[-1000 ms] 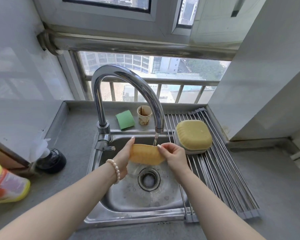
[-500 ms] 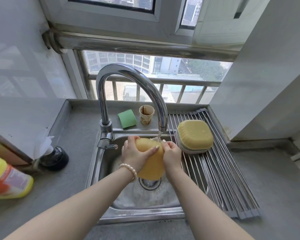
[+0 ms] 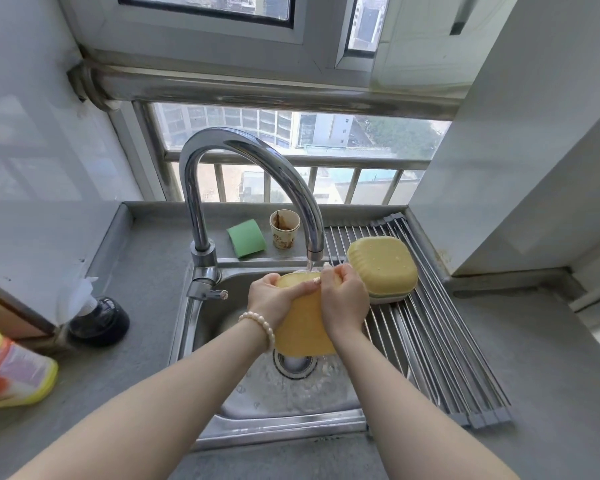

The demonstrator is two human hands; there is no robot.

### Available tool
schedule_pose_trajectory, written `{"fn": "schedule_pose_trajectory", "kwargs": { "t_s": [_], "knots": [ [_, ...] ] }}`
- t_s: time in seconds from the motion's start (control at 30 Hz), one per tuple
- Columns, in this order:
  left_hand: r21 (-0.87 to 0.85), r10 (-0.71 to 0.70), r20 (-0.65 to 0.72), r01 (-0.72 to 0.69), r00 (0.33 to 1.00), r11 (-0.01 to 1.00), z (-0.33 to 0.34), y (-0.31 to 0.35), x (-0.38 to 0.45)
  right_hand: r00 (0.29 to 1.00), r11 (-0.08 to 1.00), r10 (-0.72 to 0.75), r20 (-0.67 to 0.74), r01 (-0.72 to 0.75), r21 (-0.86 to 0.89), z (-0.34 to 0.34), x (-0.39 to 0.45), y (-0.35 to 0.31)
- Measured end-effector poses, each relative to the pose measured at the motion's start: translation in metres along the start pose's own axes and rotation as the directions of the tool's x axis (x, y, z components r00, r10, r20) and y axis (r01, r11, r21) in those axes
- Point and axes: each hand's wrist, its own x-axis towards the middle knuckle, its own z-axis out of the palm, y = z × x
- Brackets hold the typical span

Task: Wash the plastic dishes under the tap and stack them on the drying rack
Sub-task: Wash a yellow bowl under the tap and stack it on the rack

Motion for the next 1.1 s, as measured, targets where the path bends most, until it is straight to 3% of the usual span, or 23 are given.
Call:
{"fn": "schedule_pose_trajectory", "kwargs": {
  "t_s": [0.07,0.2,0.3,0.37,0.43,0.53,0.63,0.7,0.77,0.8,0.87,0.93,1.0,1.1],
  "knots": [
    [-0.092,0.004,-0.068,-0.01,0.998,0.996,-0.002,-0.002,0.003,0.997,0.995,-0.083,-0.007,0.082,-0.052,0.006,0.001,-0.005],
    [-0.189,-0.002,-0.19,-0.035,0.982,0.981,0.001,-0.002,0.007,0.973,0.919,-0.232,-0.01,0.216,-0.329,0.025,-0.009,-0.013],
    [-0.238,-0.021,-0.29,-0.051,0.957,0.97,0.001,-0.004,0.008,0.936,0.858,-0.35,0.05,0.341,-0.383,0.037,-0.018,-0.015],
    [-0.14,0.008,-0.318,-0.055,0.948,0.989,-0.005,-0.004,0.006,0.878,0.797,-0.459,0.134,0.474,-0.374,0.035,-0.017,-0.011],
    [0.051,0.073,-0.312,-0.06,0.947,0.997,-0.01,-0.004,0.002,0.862,0.791,-0.445,0.242,0.505,-0.344,0.027,-0.01,-0.014],
    [0.244,0.151,-0.309,-0.075,0.939,0.967,-0.012,-0.002,0.0,0.919,0.908,-0.125,0.375,0.258,-0.329,0.023,0.003,-0.024],
    [0.428,0.281,-0.276,-0.144,0.919,0.892,-0.008,0.004,0.001,0.93,0.942,0.191,0.315,-0.083,-0.326,0.024,0.013,-0.028],
    [0.637,0.471,-0.189,-0.258,0.861,0.727,-0.002,0.007,0.003,0.925,0.926,0.272,0.266,-0.176,-0.334,0.023,0.016,-0.022],
    [0.791,0.66,-0.049,-0.374,0.75,0.483,0.006,0.005,0.005,0.921,0.928,0.328,0.211,-0.272,-0.255,0.019,0.016,-0.014],
    [0.819,0.711,0.022,-0.421,0.703,0.391,0.01,0.001,0.006,0.916,0.929,0.349,0.199,-0.31,-0.201,0.015,0.014,-0.012],
    [0.803,0.767,0.123,-0.518,0.629,0.296,0.012,-0.007,0.008,0.917,0.935,0.343,0.205,-0.314,-0.164,0.01,0.011,-0.006],
    [0.766,0.732,0.187,-0.563,0.656,0.309,0.011,-0.009,0.007,0.915,0.938,0.343,0.214,-0.32,-0.134,0.005,0.01,0.001],
    [0.764,0.607,0.229,-0.527,0.761,0.372,0.008,-0.01,0.007,0.9,0.921,0.39,0.194,-0.384,-0.07,0.001,0.016,0.007],
    [0.792,0.529,0.196,-0.451,0.826,0.412,0.001,-0.01,0.007,0.842,0.843,0.511,0.17,-0.53,0.09,-0.002,0.022,0.014]
  ]
}}
